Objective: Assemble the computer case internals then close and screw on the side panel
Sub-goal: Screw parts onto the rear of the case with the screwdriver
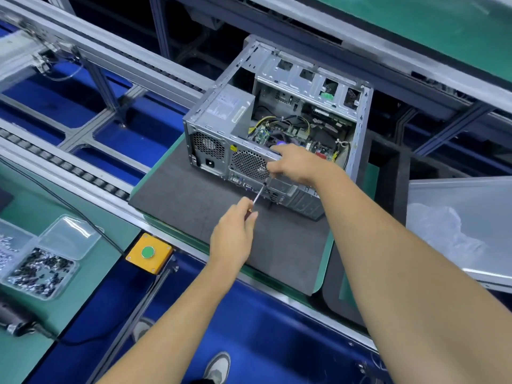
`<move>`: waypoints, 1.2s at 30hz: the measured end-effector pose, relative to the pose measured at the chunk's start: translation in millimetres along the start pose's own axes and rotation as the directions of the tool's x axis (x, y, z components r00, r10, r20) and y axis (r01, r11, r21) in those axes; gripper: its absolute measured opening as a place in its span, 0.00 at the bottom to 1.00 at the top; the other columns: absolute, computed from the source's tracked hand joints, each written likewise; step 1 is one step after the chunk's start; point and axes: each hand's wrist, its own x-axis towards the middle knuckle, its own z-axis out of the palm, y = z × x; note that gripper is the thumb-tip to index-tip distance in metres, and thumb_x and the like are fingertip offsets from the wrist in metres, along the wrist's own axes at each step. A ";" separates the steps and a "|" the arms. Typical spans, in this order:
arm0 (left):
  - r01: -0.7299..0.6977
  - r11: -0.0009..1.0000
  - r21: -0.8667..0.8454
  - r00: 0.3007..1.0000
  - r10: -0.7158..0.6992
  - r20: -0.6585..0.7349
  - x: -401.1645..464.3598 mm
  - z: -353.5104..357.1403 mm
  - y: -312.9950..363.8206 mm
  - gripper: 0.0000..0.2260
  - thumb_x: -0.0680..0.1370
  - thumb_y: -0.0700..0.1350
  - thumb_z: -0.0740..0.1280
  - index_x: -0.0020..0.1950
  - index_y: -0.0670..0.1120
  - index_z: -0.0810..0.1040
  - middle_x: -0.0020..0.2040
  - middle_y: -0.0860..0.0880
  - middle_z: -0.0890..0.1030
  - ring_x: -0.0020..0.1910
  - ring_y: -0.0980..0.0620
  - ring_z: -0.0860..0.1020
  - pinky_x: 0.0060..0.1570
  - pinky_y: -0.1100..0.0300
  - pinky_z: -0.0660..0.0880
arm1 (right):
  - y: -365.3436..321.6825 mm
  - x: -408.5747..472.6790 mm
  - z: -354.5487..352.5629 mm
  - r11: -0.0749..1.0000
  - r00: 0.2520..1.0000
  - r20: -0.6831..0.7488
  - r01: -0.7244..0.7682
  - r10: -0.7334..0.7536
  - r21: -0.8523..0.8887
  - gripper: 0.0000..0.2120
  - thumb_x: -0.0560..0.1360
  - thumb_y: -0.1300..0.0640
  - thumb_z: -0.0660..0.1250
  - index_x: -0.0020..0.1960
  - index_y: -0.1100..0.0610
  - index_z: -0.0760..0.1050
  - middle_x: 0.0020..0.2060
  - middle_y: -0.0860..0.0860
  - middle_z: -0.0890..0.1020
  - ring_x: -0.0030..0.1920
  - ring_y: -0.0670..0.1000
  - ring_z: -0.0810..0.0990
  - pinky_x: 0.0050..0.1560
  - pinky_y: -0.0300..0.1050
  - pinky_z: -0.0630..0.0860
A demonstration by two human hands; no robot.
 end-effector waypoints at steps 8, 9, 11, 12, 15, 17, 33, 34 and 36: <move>0.401 0.567 -0.719 0.915 -0.276 0.293 9.2 -6.3 9.2 0.02 0.80 0.46 0.67 0.49 0.49 0.76 0.39 0.48 0.75 0.29 0.53 0.70 0.22 0.62 0.63 | -2.0 -3.5 -0.6 1.000 0.999 -0.021 0.025 -0.025 -0.006 0.32 0.75 0.54 0.67 0.78 0.57 0.66 0.49 0.53 0.80 0.37 0.44 0.73 0.32 0.41 0.64; 0.530 0.290 -0.797 0.843 -0.285 0.456 11.0 -11.6 8.7 0.03 0.79 0.44 0.69 0.51 0.46 0.79 0.39 0.47 0.75 0.29 0.54 0.71 0.20 0.63 0.62 | -2.8 -3.7 -0.5 1.000 0.999 -0.023 0.022 -0.023 -0.005 0.32 0.75 0.54 0.67 0.78 0.57 0.66 0.46 0.52 0.78 0.36 0.44 0.72 0.31 0.41 0.64; 0.647 -0.123 -0.752 0.730 -0.185 0.658 10.0 -15.4 5.9 0.08 0.78 0.42 0.72 0.57 0.44 0.81 0.39 0.48 0.75 0.31 0.57 0.70 0.20 0.67 0.63 | -2.6 -3.1 -1.4 1.000 0.999 -0.024 0.027 -0.027 0.000 0.31 0.75 0.54 0.67 0.77 0.57 0.67 0.42 0.50 0.76 0.36 0.45 0.71 0.31 0.42 0.63; 0.667 -0.235 -0.708 0.701 -0.125 0.702 7.9 -15.3 5.3 0.09 0.78 0.43 0.72 0.57 0.45 0.81 0.40 0.49 0.75 0.31 0.59 0.70 0.20 0.68 0.63 | -1.9 -2.5 -1.3 0.999 0.999 -0.025 0.033 -0.033 0.000 0.30 0.75 0.54 0.67 0.76 0.58 0.68 0.40 0.49 0.76 0.36 0.45 0.71 0.32 0.43 0.64; 0.672 -0.058 -0.738 0.728 -0.130 0.673 7.5 -15.2 7.0 0.04 0.81 0.46 0.69 0.55 0.50 0.78 0.40 0.51 0.73 0.28 0.60 0.65 0.18 0.69 0.59 | -1.4 -3.5 -1.5 0.999 0.999 -0.018 0.031 -0.031 -0.007 0.30 0.75 0.55 0.67 0.76 0.59 0.67 0.41 0.50 0.77 0.38 0.49 0.73 0.33 0.44 0.64; 0.459 0.512 -0.726 0.884 -0.186 0.428 10.9 -17.5 6.2 0.03 0.83 0.48 0.67 0.54 0.50 0.74 0.39 0.49 0.73 0.27 0.56 0.65 0.20 0.65 0.60 | -1.6 -3.8 -1.3 0.999 0.999 -0.016 0.036 -0.036 -0.017 0.30 0.75 0.55 0.67 0.76 0.59 0.68 0.49 0.54 0.77 0.42 0.51 0.74 0.35 0.44 0.66; 0.665 -0.139 -0.734 0.733 -0.065 0.677 6.7 -9.7 11.7 0.13 0.83 0.47 0.65 0.67 0.56 0.81 0.38 0.51 0.73 0.29 0.60 0.64 0.19 0.71 0.61 | -2.3 -3.2 -0.3 1.000 0.999 -0.015 0.031 -0.031 0.001 0.30 0.74 0.56 0.68 0.76 0.59 0.68 0.57 0.59 0.80 0.42 0.52 0.77 0.35 0.45 0.67; 0.655 -0.121 -0.746 0.744 -0.070 0.665 7.2 -6.1 14.0 0.12 0.84 0.49 0.65 0.67 0.57 0.79 0.37 0.52 0.73 0.27 0.60 0.63 0.18 0.70 0.60 | -2.4 -2.9 -0.1 0.999 0.999 -0.018 0.034 -0.034 0.001 0.31 0.75 0.56 0.67 0.76 0.59 0.67 0.55 0.57 0.80 0.39 0.49 0.75 0.33 0.44 0.66; 0.646 -0.124 -0.753 0.746 -0.104 0.658 6.5 -1.3 18.3 0.08 0.84 0.51 0.64 0.62 0.53 0.77 0.35 0.52 0.72 0.25 0.60 0.61 0.16 0.69 0.58 | -2.7 -2.7 -0.4 1.000 0.999 -0.021 0.030 -0.030 0.001 0.31 0.75 0.55 0.67 0.77 0.59 0.67 0.53 0.56 0.79 0.38 0.49 0.74 0.33 0.43 0.65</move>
